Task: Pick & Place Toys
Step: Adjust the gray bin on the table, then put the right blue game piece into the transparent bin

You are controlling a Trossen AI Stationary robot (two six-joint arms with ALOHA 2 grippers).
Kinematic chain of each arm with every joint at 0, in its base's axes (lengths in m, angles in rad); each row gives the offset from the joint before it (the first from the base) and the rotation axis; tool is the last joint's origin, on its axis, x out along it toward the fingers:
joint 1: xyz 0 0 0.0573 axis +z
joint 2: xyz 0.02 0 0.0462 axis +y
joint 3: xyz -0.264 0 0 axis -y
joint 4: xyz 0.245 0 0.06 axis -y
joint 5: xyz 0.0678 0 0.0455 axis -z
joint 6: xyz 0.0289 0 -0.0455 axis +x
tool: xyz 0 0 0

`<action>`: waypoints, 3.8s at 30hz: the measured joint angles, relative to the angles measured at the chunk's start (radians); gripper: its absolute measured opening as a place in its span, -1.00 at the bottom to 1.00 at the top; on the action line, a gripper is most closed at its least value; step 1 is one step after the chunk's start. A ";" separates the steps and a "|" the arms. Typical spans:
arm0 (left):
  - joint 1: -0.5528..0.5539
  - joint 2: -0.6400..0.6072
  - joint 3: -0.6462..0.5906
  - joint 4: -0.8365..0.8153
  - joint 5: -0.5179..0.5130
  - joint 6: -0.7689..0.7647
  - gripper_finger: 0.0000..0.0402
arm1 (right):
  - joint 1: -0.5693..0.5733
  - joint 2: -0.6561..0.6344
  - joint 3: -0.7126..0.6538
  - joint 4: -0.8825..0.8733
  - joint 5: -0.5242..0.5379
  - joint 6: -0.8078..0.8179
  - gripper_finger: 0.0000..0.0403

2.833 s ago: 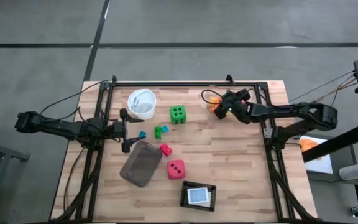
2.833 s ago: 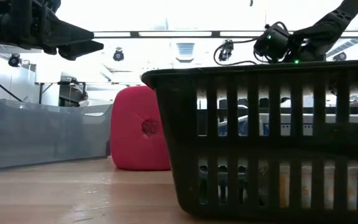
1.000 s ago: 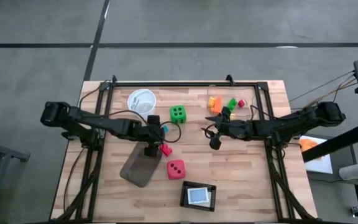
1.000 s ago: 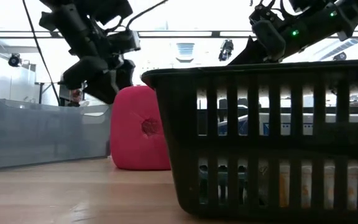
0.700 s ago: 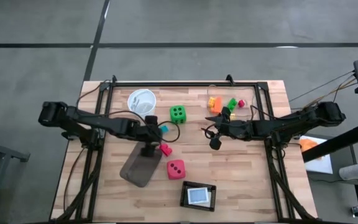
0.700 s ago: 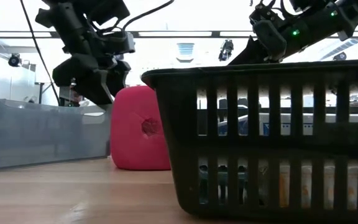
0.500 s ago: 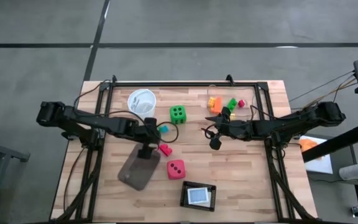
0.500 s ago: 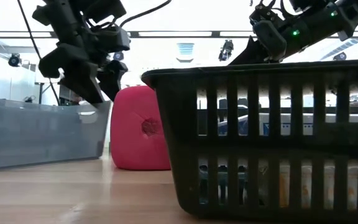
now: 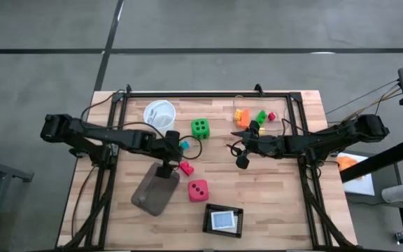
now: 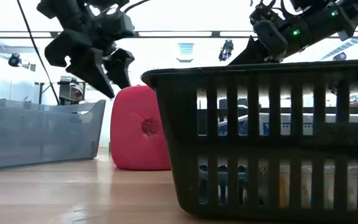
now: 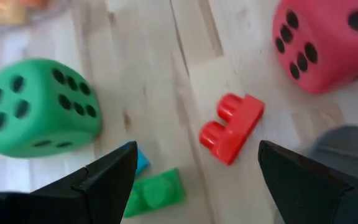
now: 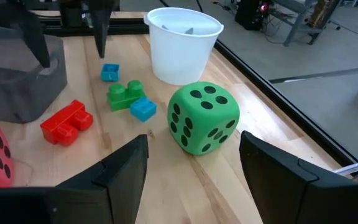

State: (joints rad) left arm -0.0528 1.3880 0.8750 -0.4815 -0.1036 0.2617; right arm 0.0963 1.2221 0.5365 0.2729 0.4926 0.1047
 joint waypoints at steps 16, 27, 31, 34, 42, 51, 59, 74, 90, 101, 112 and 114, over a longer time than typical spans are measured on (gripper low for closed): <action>0.090 0.050 0.030 0.015 -0.009 0.011 0.66 | 0.001 0.000 0.000 0.000 -0.015 -0.004 0.22; 0.208 0.156 0.038 0.027 0.011 -0.123 0.66 | 0.002 0.000 0.000 0.004 -0.015 -0.004 0.22; 0.213 0.238 0.077 0.023 0.026 -0.149 0.66 | 0.002 0.000 0.000 0.004 -0.015 -0.004 0.22; 0.216 0.307 0.121 0.005 0.021 -0.164 0.66 | 0.002 0.000 0.000 0.004 -0.015 -0.004 0.22; 0.226 0.451 0.220 -0.061 -0.004 -0.195 0.66 | 0.002 0.000 0.000 0.003 -0.015 -0.004 0.22; 0.245 0.466 0.225 -0.084 -0.008 -0.244 0.66 | 0.002 0.000 0.000 0.002 -0.015 -0.004 0.22; 0.265 0.466 0.224 -0.110 -0.009 -0.259 0.37 | 0.002 0.000 0.000 0.002 -0.016 -0.004 0.22; 0.265 0.462 0.224 -0.111 -0.009 -0.232 -0.37 | 0.002 0.001 -0.001 0.001 -0.016 -0.006 0.22; 0.265 0.361 0.224 -0.129 -0.009 -0.225 -0.37 | 0.002 0.001 -0.002 0.001 -0.017 -0.012 0.22; 0.256 0.134 0.185 0.077 0.113 -0.218 -0.37 | 0.013 0.167 -0.051 0.382 -0.023 -0.259 0.22; 0.254 0.030 0.105 0.293 0.264 -0.278 -0.37 | 0.042 0.429 0.067 0.561 0.206 -0.473 0.22; 0.254 0.030 0.090 0.323 0.285 -0.295 -0.37 | 0.060 0.449 0.099 0.553 0.276 -0.510 0.22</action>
State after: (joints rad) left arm 0.2016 1.4181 0.9648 -0.1587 0.1812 -0.0329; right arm 0.1567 1.6714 0.6352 0.8259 0.7689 -0.4055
